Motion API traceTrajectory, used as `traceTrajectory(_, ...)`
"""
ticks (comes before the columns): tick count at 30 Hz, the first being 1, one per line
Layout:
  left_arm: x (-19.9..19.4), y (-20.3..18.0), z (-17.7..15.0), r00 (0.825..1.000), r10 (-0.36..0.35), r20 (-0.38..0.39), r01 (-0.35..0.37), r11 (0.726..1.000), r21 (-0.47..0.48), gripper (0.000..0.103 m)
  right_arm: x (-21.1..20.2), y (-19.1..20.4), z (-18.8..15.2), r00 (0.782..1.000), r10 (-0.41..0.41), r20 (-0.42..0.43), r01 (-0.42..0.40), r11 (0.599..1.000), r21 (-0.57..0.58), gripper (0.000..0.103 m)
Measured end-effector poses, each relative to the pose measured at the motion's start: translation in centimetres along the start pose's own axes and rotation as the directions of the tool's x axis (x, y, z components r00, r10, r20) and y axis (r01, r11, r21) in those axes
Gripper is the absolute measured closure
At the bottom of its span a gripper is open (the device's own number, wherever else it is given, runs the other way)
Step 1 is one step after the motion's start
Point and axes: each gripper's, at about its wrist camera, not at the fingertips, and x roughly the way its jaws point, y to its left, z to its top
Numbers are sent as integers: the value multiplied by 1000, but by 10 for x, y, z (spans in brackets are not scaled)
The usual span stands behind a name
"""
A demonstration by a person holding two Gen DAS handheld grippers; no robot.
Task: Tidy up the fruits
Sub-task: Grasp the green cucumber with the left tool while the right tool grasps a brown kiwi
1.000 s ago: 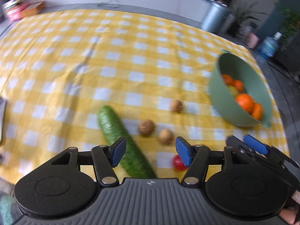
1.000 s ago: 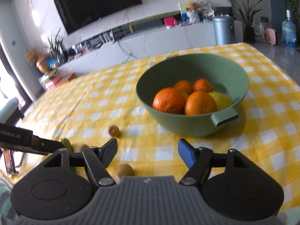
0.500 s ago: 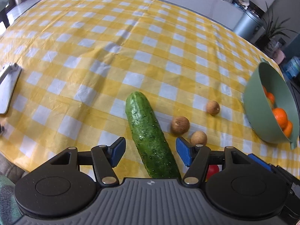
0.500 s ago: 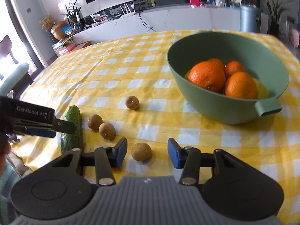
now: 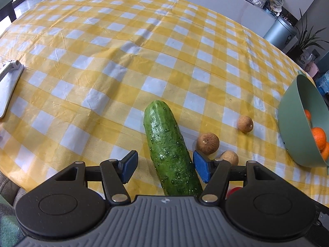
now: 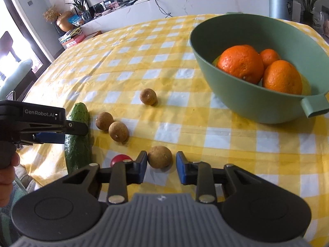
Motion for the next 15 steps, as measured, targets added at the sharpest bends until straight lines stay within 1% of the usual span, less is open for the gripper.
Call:
traceTrajectory(3, 2, -2, -1, 1000, 8, 3, -8, 1000, 12, 31, 1, 2, 0, 1000, 0, -5, 0, 1000, -13, 75)
traceTrajectory(5, 3, -3, -1, 1000, 7, 6, -8, 1000, 21, 34, 1, 2, 0, 1000, -2, -5, 2, 1000, -21, 75)
traceTrajectory(10, 5, -9, -3, 1000, 18, 14, -18, 999, 48, 37, 2, 3, 0, 1000, -2, -5, 2, 999, -32, 75)
traceTrajectory(12, 6, -12, -4, 999, 27, 23, -28, 997, 68, 39, 3, 3, 1, 1000, -3, -4, 3, 999, -36, 75)
traceTrajectory(14, 6, -15, -5, 999, 20, 31, -23, 996, 85, 48, 3, 4, 0, 1000, -4, -4, 3, 999, -38, 75)
traceTrajectory(15, 5, -16, -6, 999, 18, 37, -21, 995, 93, 48, 3, 3, 1, 1000, -4, -3, 3, 999, -39, 75)
